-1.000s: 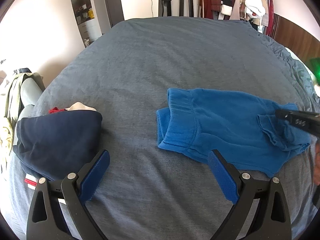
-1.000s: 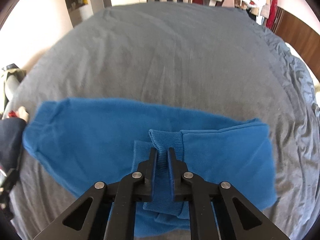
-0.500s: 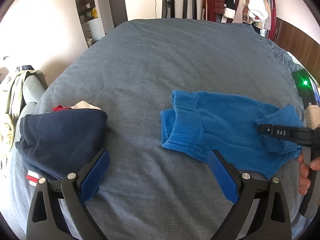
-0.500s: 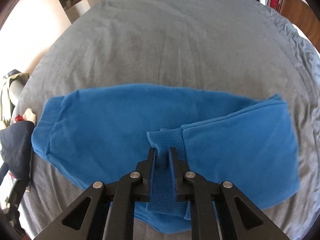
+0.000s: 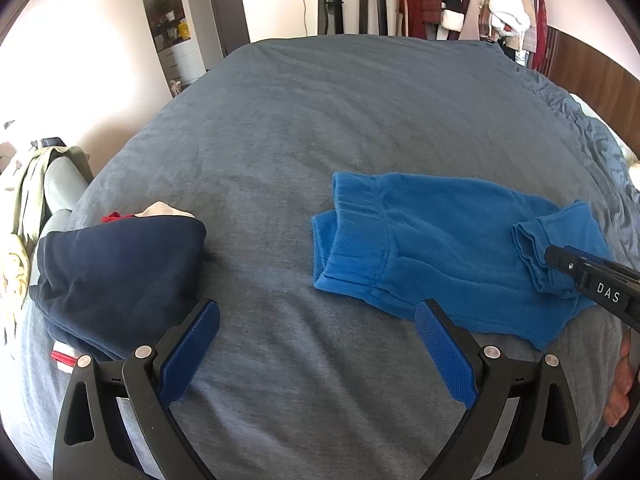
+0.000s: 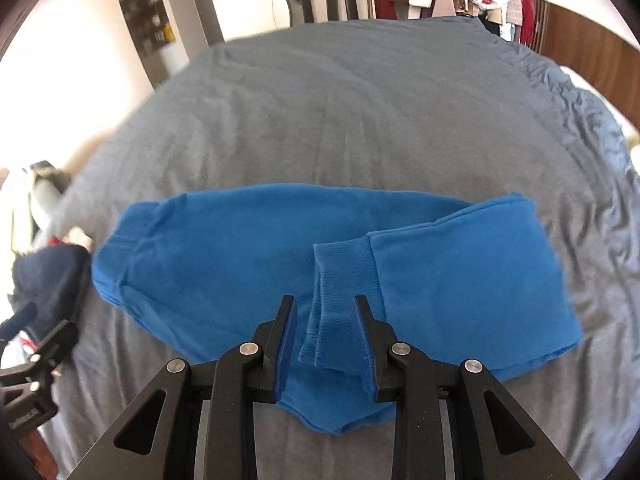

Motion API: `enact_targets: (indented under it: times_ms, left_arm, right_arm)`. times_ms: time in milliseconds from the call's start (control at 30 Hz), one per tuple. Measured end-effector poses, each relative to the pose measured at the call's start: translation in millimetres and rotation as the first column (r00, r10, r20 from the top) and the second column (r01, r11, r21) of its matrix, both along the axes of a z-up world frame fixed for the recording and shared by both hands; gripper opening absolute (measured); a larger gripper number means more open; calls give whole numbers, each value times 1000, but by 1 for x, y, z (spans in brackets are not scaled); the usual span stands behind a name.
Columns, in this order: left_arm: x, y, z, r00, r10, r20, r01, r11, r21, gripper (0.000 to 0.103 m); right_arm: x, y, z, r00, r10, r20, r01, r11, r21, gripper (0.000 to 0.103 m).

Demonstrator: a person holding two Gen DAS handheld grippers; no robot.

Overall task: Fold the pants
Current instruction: 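Lower the cuff onto the folded pants and open the right tool, then grasp the ribbed cuff edge of the folded pants with the left tool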

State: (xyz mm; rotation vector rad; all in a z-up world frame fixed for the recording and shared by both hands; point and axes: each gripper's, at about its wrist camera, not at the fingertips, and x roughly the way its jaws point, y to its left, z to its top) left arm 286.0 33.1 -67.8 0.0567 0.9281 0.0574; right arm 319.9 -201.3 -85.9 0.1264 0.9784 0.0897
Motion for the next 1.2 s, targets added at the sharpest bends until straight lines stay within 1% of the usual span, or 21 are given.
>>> enact_targets:
  times_ms: [100, 133, 200, 233, 300, 367, 400, 433, 533, 600, 633, 700, 767, 867, 933, 1033, 1100, 1133, 1200]
  left_arm:
    - [0, -10, 1, 999, -32, 9, 32, 999, -2, 100]
    - [0, -15, 2, 998, -57, 11, 57, 998, -10, 100]
    - [-1, -28, 4, 993, -118, 23, 119, 992, -46, 100]
    - [-2, -33, 5, 989, -142, 31, 144, 988, -62, 100]
    - [-6, -46, 8, 980, -192, 58, 197, 977, -88, 99]
    - [-12, -64, 10, 961, -260, 95, 270, 957, -107, 98]
    - [-14, -70, 11, 955, -278, 105, 289, 951, -107, 96]
    - [-18, -80, 11, 942, -311, 123, 324, 940, -106, 95]
    - [-24, -105, 9, 917, -366, 157, 382, 920, -85, 91]
    - [-24, -116, 9, 909, -381, 167, 399, 913, -86, 83]
    - [-23, -121, 7, 906, -388, 168, 407, 908, -98, 80]
    - [-20, -128, 3, 904, -397, 159, 417, 900, -127, 72]
    - [-16, -133, -2, 908, -393, 147, 414, 893, -176, 67]
    - [-9, -137, -9, 911, -393, 124, 412, 879, -241, 57]
    - [-3, -139, -13, 913, -393, 110, 408, 871, -275, 52]
    - [1, -147, -19, 911, -401, 97, 411, 869, -276, 47]
    - [3, -151, -22, 906, -414, 87, 421, 860, -288, 41]
    - [4, -152, -23, 904, -419, 82, 423, 857, -294, 40]
    - [8, -155, -25, 906, -416, 75, 419, 860, -292, 38]
  right_arm:
    - [1, -10, -7, 1000, -17, -16, 19, 997, 71, 29]
    - [-3, -16, -4, 1000, -31, 2, 31, 994, 109, 29]
    - [-14, -25, 4, 997, -67, 36, 62, 990, 129, 29]
    - [-22, -30, 10, 994, -90, 55, 83, 989, 124, 29]
    - [-34, -36, 17, 991, -96, 89, 86, 991, 106, 29]
    - [-43, -43, 23, 988, -110, 112, 104, 993, 63, 29]
    - [-48, -47, 26, 985, -113, 133, 108, 993, 43, 29]
    - [-53, -53, 28, 983, -112, 149, 109, 994, 27, 29]
    - [-69, -69, 31, 973, -103, 208, 107, 994, -9, 30]
    - [-73, -80, 28, 970, -103, 221, 111, 994, -21, 30]
    - [-75, -89, 25, 968, -113, 226, 120, 993, -16, 30]
    - [-78, -108, 20, 965, -151, 214, 157, 987, -12, 30]
    - [-79, -125, 11, 962, -207, 180, 211, 977, -4, 30]
    - [-80, -153, -2, 937, -326, 128, 323, 945, 43, 30]
    - [-82, -164, -10, 927, -360, 105, 353, 932, 82, 30]
    - [-82, -170, -18, 921, -380, 91, 371, 923, 99, 30]
    - [-80, -171, -25, 927, -368, 71, 361, 927, 98, 30]
    - [-80, -172, -29, 930, -361, 67, 353, 930, 103, 30]
    - [-81, -173, -33, 933, -355, 61, 347, 931, 109, 30]
